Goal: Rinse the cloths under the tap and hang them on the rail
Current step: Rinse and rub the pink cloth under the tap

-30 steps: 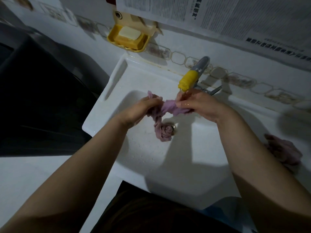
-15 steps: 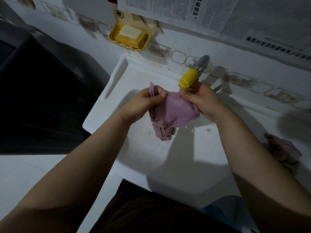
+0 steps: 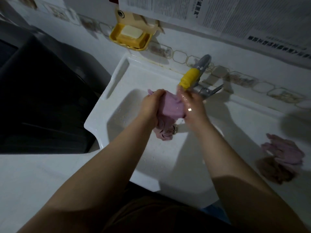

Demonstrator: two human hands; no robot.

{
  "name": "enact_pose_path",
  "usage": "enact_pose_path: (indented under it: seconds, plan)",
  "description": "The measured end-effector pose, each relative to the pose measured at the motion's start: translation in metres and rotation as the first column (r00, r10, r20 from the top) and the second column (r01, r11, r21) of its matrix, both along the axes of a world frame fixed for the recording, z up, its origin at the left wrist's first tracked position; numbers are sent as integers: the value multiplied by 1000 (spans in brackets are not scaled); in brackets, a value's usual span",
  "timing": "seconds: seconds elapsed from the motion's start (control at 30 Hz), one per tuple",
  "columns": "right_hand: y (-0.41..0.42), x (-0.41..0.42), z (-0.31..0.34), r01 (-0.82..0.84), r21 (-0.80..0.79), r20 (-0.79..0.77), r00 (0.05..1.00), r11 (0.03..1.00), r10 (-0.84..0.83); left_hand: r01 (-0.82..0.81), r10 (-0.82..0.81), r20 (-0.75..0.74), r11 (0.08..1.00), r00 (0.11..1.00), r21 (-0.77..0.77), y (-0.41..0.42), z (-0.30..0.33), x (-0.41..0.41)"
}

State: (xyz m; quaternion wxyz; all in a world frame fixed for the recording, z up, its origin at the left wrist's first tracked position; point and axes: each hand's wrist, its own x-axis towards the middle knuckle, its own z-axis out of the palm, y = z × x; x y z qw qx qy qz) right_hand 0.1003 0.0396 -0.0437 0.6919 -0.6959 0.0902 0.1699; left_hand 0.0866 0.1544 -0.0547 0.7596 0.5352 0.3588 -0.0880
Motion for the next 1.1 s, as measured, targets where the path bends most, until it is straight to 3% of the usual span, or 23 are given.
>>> enact_pose_path:
  seconds: [0.07, 0.13, 0.23, 0.37, 0.47, 0.53, 0.67, 0.77, 0.8, 0.87, 0.97, 1.1]
  plan:
    - [23, -12, -1, -94, -319, 152, 977, 943, 149, 45, -47, -59, 998, 997, -33, -10, 0, 1]
    - [23, -2, -1, -13, -500, 186, 975, 866, 122, 111, -113, -85, 993, 990, -24, -25, 3, -2]
    - [10, 12, 6, 91, -500, 182, 983, 861, 2, 57, -59, -90, 998, 994, -20, -39, 12, -5]
    - [28, -13, 10, 24, -645, 325, 913, 764, 245, 41, -44, -64, 998, 997, -51, -29, 9, -2]
    - [16, 11, 9, 23, -723, 193, 966, 690, 170, 69, -70, -77, 998, 995, -13, -34, 8, -5]
    - [8, 17, 6, 48, -704, 211, 967, 709, 145, 83, -81, -115, 996, 990, 11, -38, 12, -6]
    - [20, -8, 8, 58, -680, 408, 858, 731, 312, 88, -90, -46, 995, 995, -36, -31, 6, -4]
    - [7, 12, 9, -3, -766, 188, 955, 643, 229, 149, -159, -74, 980, 984, -130, -33, 6, -10]
    - [0, 18, 6, -30, -767, 140, 967, 641, 214, 218, -224, -68, 973, 972, -80, -32, 6, -12]
    - [-8, 21, 3, -81, -678, 122, 968, 731, 220, 282, -282, -30, 959, 959, 12, -24, 6, -14]
    - [-11, 15, 9, -126, -406, 115, 976, 905, 187, 265, -270, 75, 961, 960, 75, 0, -3, -15]
    - [-33, 18, -4, -425, -197, -75, 905, 883, 419, 218, -191, 274, 973, 943, -74, 21, -4, -19]
